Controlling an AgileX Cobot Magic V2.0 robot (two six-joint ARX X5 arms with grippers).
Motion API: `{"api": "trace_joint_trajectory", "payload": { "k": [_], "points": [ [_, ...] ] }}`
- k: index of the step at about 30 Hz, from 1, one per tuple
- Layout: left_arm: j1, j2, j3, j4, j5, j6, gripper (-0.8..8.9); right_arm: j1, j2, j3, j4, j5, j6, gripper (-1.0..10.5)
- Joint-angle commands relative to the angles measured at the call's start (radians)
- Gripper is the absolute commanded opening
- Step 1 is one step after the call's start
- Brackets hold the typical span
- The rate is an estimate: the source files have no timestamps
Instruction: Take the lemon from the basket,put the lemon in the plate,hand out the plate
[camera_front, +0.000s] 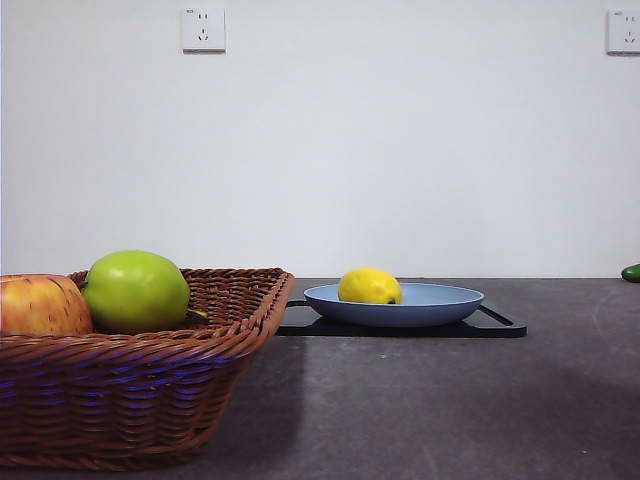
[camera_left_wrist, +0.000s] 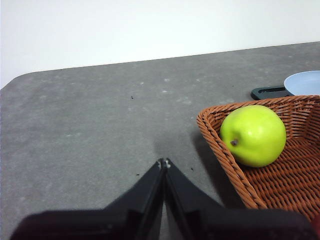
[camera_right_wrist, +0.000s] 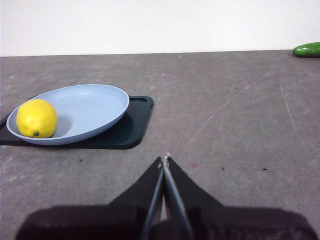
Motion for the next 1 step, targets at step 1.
{"api": "trace_joint_trajectory", "payload": {
  "k": [1],
  "points": [
    [0.003, -0.002, -0.011, 0.011, 0.0, -0.007, 0.08, 0.001, -0.004, -0.003, 0.006, 0.003, 0.006, 0.0]
  ]
}}
